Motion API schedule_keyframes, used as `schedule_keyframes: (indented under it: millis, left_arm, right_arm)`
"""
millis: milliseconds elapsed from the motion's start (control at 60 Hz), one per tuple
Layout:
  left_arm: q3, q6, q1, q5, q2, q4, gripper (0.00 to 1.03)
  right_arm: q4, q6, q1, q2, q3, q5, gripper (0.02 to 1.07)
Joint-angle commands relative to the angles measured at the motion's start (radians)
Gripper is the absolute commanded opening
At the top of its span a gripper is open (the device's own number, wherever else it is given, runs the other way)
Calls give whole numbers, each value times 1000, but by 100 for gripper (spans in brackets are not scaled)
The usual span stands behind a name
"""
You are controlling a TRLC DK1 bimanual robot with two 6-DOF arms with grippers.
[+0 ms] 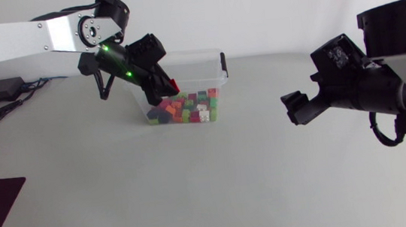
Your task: Place the duplo bricks in the container
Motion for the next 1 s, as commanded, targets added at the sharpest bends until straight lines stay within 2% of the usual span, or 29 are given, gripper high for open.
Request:
schedule_keyframes:
  millis: [0, 333, 633, 983]
  left_arm:
    - [37, -91, 5, -6, 43, 49, 33]
    - [132, -285, 8, -98, 118, 236, 34]
    - [206, -378, 15, -194, 189, 300, 35]
    - [249, -513, 31, -195, 195, 319, 38]
  right_arm:
    - [4, -18, 8, -33, -43, 13, 103]
    - [10, -27, 1, -124, -113, 22, 103]
    - [-25, -27, 3, -187, -140, 22, 103]
    - [-57, -27, 3, -237, -155, 28, 103]
